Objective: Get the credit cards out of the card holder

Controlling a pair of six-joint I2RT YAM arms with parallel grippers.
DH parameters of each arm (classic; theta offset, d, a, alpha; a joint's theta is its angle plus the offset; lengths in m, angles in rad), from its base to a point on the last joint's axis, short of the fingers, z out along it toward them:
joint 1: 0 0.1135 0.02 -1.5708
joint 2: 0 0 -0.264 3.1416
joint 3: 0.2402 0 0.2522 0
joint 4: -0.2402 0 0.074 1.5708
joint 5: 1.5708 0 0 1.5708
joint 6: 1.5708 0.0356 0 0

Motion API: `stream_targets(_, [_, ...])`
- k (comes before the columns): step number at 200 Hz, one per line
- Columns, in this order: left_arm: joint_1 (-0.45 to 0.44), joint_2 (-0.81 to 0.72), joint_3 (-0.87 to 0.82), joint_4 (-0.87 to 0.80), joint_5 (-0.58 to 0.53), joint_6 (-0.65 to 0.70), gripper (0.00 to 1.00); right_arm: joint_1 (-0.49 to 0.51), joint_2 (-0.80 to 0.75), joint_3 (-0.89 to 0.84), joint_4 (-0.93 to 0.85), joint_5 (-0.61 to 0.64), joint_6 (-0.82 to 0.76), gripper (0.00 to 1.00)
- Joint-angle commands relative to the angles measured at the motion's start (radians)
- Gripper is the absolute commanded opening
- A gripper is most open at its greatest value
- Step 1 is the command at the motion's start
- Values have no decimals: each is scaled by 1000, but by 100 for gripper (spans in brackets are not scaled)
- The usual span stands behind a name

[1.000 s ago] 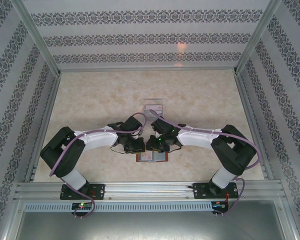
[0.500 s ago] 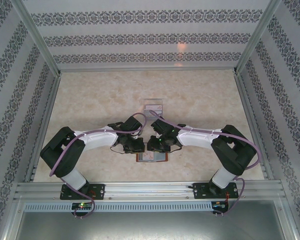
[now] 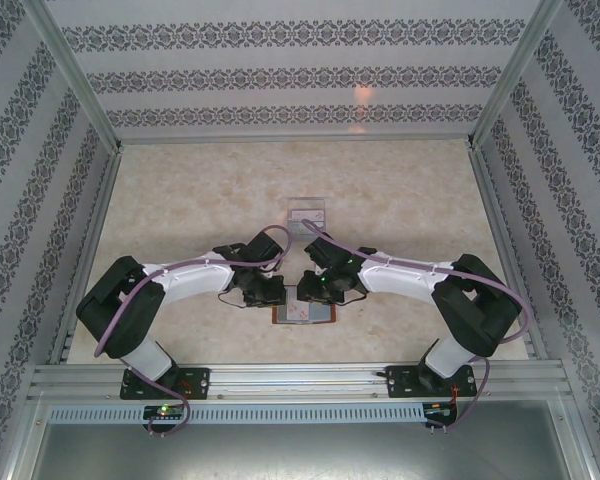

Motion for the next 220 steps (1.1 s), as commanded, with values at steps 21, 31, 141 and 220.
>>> stream_targets(21, [-19, -20, 55, -35, 9, 9, 14, -11, -14, -41, -4, 10, -2, 31])
stream_targets(31, [-21, -14, 61, -29, 16, 6, 14, -12, -12, -47, 3, 10, -2, 31])
stream_targets(141, [-29, 97, 43, -49, 7, 52, 13, -19, 9, -61, 76, -59, 10, 27])
stream_targets(220, [-29, 136, 20, -12, 13, 44, 11, -60, 18, -150, 215, -120, 35, 23])
